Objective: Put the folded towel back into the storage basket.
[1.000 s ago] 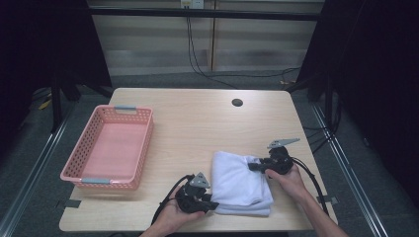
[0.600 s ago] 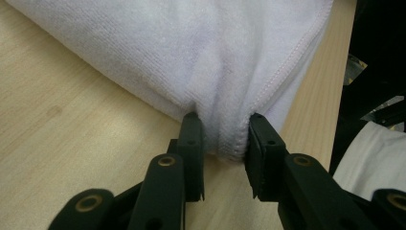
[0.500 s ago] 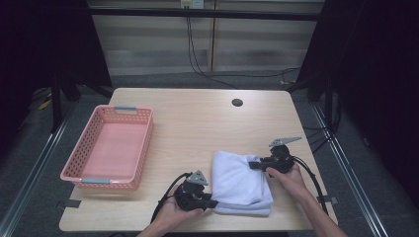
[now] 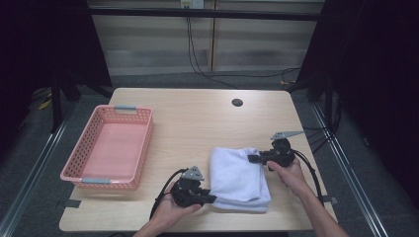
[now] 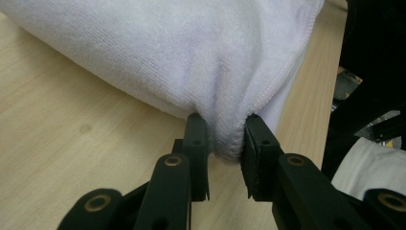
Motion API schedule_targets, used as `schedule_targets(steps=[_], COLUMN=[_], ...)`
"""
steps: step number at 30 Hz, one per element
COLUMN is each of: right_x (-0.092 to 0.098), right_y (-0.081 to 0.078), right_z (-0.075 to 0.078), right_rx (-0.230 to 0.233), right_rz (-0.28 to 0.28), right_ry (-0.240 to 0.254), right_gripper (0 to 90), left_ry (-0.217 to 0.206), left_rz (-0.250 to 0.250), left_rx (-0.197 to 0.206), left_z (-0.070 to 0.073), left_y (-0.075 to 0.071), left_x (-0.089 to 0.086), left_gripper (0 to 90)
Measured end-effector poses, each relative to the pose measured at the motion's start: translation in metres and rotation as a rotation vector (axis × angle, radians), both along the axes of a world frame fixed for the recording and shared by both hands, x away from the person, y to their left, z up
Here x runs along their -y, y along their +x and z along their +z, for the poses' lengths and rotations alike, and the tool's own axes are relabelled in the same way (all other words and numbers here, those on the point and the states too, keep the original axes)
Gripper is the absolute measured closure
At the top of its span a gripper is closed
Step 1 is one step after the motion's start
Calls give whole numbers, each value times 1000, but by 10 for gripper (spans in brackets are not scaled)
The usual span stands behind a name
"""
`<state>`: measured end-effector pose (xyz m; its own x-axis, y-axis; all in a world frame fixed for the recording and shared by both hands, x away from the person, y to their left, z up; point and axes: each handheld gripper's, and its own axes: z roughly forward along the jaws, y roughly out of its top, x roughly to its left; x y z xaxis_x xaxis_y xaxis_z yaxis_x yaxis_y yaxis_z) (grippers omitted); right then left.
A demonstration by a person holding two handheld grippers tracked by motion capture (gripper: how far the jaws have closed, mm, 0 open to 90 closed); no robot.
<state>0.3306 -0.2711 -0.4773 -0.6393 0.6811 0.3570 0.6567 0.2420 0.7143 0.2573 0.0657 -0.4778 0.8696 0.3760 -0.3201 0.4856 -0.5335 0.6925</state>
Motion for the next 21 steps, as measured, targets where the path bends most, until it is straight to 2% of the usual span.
schedule_targets(steps=[5, 7, 9, 10, 15, 21], right_x=[4, 3, 2, 2, -10, -20], right_y=[1, 3, 5, 5, 16, 25], right_z=[4, 12, 17, 17, 34, 43], right_rx=[7, 18, 30, 30, 63, 80], right_rz=[-1, 2, 3, 3, 20, 31], right_ry=[7, 25, 31, 31, 51, 63], right_gripper=[709, 710, 710, 710, 711, 711], left_ry=[-32, -38, -41, -54, -68, -83], left_rz=[-4, -8, -10, 3, 19, 46], left_rx=[23, 37, 42, 44, 58, 72], left_z=[14, 22, 24, 27, 41, 48], left_y=[2, 3, 4, 5, 11, 17], left_x=[-3, -5, -7, -9, -24, -37], left_gripper=[746, 747, 749, 749, 749, 751])
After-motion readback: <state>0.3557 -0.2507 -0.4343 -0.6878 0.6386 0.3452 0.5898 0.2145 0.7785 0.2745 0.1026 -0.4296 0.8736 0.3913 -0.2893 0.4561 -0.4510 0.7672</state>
